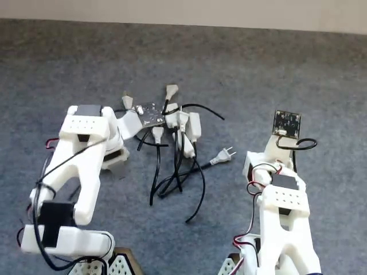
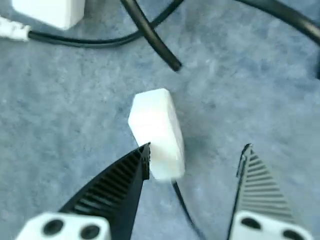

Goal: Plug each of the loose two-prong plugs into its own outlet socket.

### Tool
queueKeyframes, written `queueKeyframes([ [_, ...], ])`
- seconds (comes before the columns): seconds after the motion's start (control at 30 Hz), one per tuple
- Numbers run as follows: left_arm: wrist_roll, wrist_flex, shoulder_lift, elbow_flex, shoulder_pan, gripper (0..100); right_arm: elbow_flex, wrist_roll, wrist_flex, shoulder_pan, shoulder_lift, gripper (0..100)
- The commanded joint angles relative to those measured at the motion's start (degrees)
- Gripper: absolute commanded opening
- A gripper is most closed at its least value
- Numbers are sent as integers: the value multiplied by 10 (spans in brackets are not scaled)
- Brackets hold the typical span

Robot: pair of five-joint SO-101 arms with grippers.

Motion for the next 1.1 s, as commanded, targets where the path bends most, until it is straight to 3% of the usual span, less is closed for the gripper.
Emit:
queueKeyframes([
  [0.0,5,-83,60,-14,-15,288,-5,0,-11,-4,-1,6],
  [0.13,5,-82,140,-114,-56,288,-5,0,-11,-4,-1,6],
  [0.4,3,22,269,-277,-77,287,-5,0,-11,-4,-1,6],
  [0.47,2,38,288,-284,-72,239,-5,0,-11,-4,-1,6],
  [0.63,1,98,289,-279,-54,1,-5,0,-11,-4,-1,6],
  [0.7,-27,153,282,-278,-45,11,-5,0,-11,-12,0,6],
  [0.77,-49,202,267,-267,-31,3,-5,0,-11,-19,0,6],
  [0.87,-52,211,216,-209,-12,4,-5,0,-11,-19,0,6],
  [1.07,-88,105,57,33,36,4,-5,0,-11,-19,0,6],
])
